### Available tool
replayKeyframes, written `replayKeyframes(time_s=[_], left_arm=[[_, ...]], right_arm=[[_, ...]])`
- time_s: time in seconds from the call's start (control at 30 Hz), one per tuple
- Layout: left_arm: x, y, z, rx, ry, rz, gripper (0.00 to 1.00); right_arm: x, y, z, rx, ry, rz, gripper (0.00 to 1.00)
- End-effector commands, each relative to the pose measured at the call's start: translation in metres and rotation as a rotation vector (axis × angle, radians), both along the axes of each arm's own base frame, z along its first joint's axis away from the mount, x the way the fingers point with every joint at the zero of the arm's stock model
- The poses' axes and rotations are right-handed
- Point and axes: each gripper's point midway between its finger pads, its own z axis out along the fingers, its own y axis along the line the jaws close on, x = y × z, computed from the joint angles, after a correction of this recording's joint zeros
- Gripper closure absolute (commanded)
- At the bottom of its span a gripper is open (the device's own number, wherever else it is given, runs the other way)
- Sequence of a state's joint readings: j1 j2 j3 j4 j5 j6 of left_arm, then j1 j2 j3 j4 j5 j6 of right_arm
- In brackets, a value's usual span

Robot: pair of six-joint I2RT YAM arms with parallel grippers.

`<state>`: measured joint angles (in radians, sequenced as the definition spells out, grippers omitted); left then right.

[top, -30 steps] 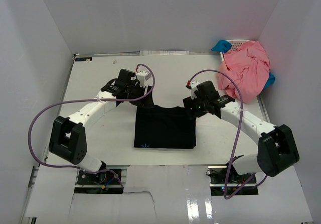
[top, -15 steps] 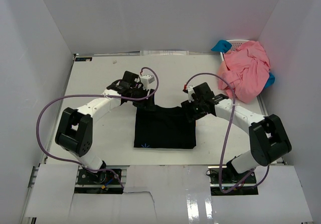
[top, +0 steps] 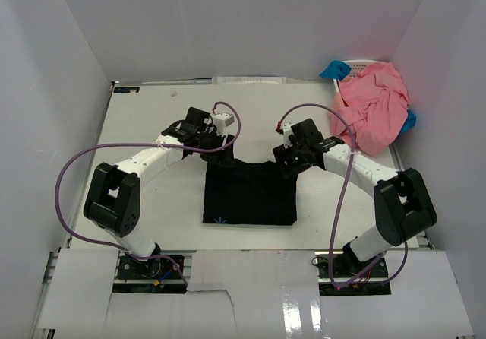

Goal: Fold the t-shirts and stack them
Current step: Fold the long partially folded tshirt into a neat square

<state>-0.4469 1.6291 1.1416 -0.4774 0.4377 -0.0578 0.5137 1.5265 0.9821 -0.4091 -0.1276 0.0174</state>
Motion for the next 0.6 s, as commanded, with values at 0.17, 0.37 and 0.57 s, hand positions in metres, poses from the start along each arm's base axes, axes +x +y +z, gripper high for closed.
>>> replayKeyframes(time_s=[0.17, 0.37, 0.57], left_arm=[[0.0105, -0.0011, 0.0166, -0.013, -0.065, -0.01, 0.29], [0.0083, -0.0006, 0.0186, -0.017, -0.068, -0.011, 0.29], [0.0094, -0.0004, 0.0227, -0.019, -0.078, -0.007, 0.29]], right_arm=[[0.0215, 0.0019, 0.0004, 0.004, -0.021, -0.012, 0.45], [0.0167, -0.0021, 0.0041, -0.001, -0.027, -0.017, 0.38], [0.0141, -0.0033, 0.0062, 0.012, -0.022, -0.015, 0.37]])
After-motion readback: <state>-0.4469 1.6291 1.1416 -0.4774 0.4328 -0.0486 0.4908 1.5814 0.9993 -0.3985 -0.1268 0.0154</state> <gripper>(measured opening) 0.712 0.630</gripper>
